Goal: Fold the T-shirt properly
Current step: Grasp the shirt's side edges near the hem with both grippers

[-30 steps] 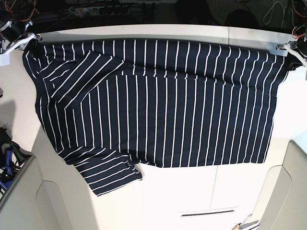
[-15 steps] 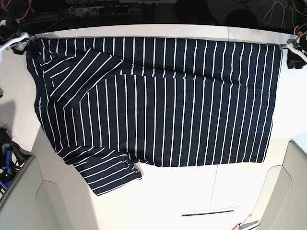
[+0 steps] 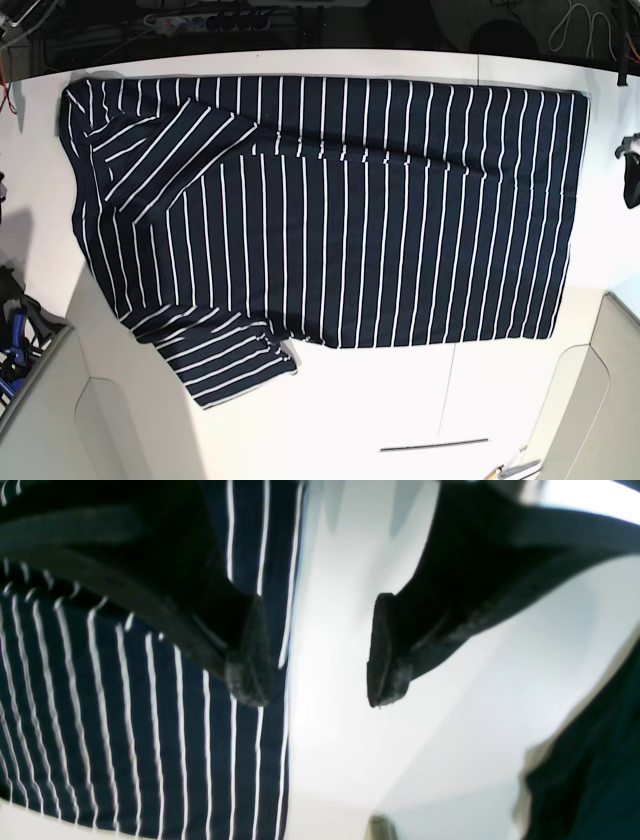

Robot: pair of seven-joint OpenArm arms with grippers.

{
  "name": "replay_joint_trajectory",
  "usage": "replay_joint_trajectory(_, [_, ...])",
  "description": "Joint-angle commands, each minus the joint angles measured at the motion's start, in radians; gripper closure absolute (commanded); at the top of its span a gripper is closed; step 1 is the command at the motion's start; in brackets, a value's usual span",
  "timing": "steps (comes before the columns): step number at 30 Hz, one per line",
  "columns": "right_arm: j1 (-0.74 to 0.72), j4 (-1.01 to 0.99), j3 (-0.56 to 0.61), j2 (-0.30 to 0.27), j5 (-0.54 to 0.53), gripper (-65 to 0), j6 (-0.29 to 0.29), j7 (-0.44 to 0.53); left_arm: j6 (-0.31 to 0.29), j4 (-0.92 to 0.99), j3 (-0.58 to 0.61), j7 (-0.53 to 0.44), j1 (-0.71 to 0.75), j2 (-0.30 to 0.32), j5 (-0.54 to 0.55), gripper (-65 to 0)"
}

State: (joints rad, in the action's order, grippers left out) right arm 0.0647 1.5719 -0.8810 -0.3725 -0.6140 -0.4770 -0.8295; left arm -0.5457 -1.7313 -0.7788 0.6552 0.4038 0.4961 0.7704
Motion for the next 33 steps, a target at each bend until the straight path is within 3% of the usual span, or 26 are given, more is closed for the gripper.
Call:
replay_joint_trajectory(1, [-0.064,-0.024,0.032,-0.029,-0.002,-40.9,-0.001,0.041,0.0,-0.004,0.013,-0.036,-0.027,0.029,0.011,-34.5])
replay_joint_trajectory(6, [-0.283,-0.299,0.214,-0.063,0.086,-40.9,-0.002,0.129,0.035,0.097,0.145,-0.057,-0.142,0.059,-0.066,-34.5])
replay_joint_trajectory(15, [-0.559,-0.746,0.443,-0.056,0.221,-40.9,0.0,0.318,0.037,0.452,0.329,-0.099,-0.463,0.111,-0.114,-34.6])
replay_joint_trajectory(24, [-0.584,-0.861,0.497,-0.006,0.319,-40.9,0.011,0.386,0.037,0.88,0.487,-0.177,-0.773,0.121,-0.168,-34.6])
replay_joint_trajectory(33, [-0.585,-0.863,0.497,0.066,0.319,-40.9,0.01,0.409,0.037,1.029,0.523,-0.222,-0.836,0.077,-0.182,-34.6])
